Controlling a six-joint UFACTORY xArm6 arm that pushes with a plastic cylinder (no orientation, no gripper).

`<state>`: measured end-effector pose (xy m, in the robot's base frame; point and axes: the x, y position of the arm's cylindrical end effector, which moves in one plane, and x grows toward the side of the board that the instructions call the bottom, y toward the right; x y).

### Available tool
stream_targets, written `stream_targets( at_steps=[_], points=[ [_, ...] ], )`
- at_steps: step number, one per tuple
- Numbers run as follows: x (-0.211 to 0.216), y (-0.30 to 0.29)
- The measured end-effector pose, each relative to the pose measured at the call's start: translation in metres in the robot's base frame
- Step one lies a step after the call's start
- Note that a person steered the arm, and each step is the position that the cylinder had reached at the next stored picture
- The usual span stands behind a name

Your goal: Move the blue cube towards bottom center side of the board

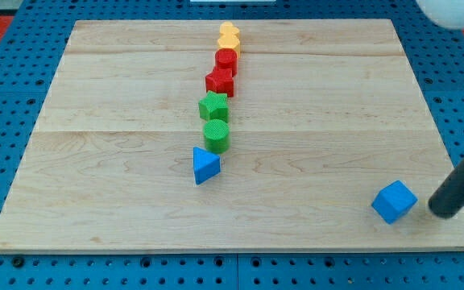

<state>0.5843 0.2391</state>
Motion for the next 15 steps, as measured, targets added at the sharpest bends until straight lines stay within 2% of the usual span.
stream_targets(
  at_steps=[1, 2, 5, 7, 8, 9, 10, 11, 13, 14, 15],
  points=[
    [0.001, -0.059],
    [-0.004, -0.046],
    [-0.063, -0.026],
    [-0.032, -0.113],
    [-0.032, -0.160],
    [-0.032, -0.159],
    [-0.060, -0.149],
    [-0.063, -0.164],
    [-0.025, -0.227],
    [-0.026, -0.268],
    [-0.041, -0.284]
  ],
)
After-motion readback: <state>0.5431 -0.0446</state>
